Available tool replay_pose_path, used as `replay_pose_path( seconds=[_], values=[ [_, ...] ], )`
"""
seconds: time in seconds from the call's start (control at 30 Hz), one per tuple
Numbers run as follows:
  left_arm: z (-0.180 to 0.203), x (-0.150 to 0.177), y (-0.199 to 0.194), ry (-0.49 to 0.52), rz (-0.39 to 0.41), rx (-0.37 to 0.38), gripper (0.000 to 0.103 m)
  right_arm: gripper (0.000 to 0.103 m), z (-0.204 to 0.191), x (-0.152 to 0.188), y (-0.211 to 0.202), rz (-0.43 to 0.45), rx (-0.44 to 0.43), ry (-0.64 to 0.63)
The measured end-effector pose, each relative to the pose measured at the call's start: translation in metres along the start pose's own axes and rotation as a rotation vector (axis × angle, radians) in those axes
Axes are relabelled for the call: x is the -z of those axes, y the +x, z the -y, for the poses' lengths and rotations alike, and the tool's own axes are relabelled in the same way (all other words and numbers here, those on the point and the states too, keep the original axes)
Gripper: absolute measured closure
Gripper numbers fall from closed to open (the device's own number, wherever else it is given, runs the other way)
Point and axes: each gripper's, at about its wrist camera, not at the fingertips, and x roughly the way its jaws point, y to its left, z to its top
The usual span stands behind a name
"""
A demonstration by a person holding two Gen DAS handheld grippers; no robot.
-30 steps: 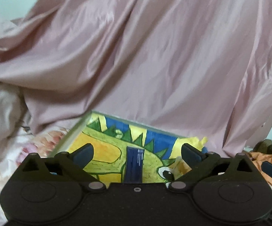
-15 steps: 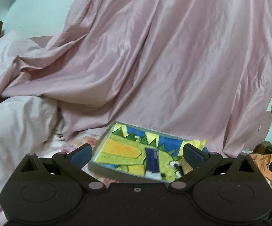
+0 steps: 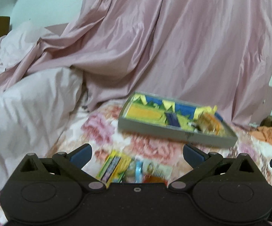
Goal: Organize snacks
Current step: 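Withdraw both tools from the tray back over the remaining snacks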
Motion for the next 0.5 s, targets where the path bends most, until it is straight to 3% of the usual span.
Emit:
replay_pose_path(
  seconds=[0.5],
  values=[
    [-0.030,0.060,0.012,0.060,-0.168,-0.027,0.001,0.000,-0.033,0.043,0.001,-0.241,-0.021,-0.074]
  ],
)
